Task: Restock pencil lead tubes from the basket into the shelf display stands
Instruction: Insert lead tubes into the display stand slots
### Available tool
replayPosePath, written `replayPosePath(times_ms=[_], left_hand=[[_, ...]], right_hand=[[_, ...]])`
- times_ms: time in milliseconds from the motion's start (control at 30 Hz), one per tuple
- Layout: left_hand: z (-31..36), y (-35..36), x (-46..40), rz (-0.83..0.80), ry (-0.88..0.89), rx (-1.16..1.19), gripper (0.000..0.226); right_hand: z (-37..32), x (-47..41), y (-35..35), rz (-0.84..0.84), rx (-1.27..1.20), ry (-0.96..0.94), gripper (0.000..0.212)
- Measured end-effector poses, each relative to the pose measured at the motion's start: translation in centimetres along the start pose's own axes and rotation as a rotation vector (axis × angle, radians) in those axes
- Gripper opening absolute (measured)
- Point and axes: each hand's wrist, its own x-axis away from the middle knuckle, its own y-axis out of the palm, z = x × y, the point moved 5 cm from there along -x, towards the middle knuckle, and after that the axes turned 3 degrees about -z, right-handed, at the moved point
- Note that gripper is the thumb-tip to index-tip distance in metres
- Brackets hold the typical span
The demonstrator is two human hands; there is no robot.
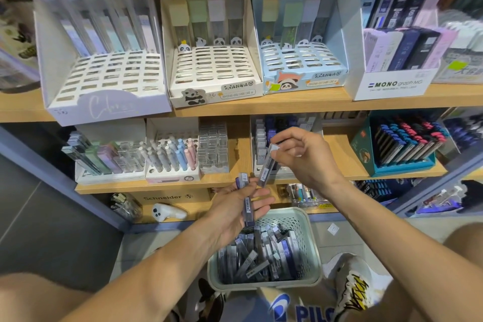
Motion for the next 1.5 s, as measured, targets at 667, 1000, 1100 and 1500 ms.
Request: replayPosePath(times_ms=[667, 1000, 1100, 1500], left_hand=[[1.2, 0.6, -0.6, 0.066, 0.121, -0.018, 0.018], [1.1, 1.6, -1.2, 0.043, 0.118, -0.047, 0.021], [1.0, 1.4, -1.3, 0.054, 0.114, -0.035, 0.018], [1.0, 0.7, -0.9, 0.013, 0.106, -0.068, 0.025]], right_hand=[[-1.2, -0.3, 0.7, 0.091, 0.376, -0.295, 0.021], [-1.7, -0.4, 1.7, -0.002, 0.493, -0.417, 0.011], [-1.6, -0.6, 1.9, -0.040, 0.467, -0.407, 0.011], [-0.5, -0.6, 2.5, -0.053, 0.624, -0.457, 0.012]])
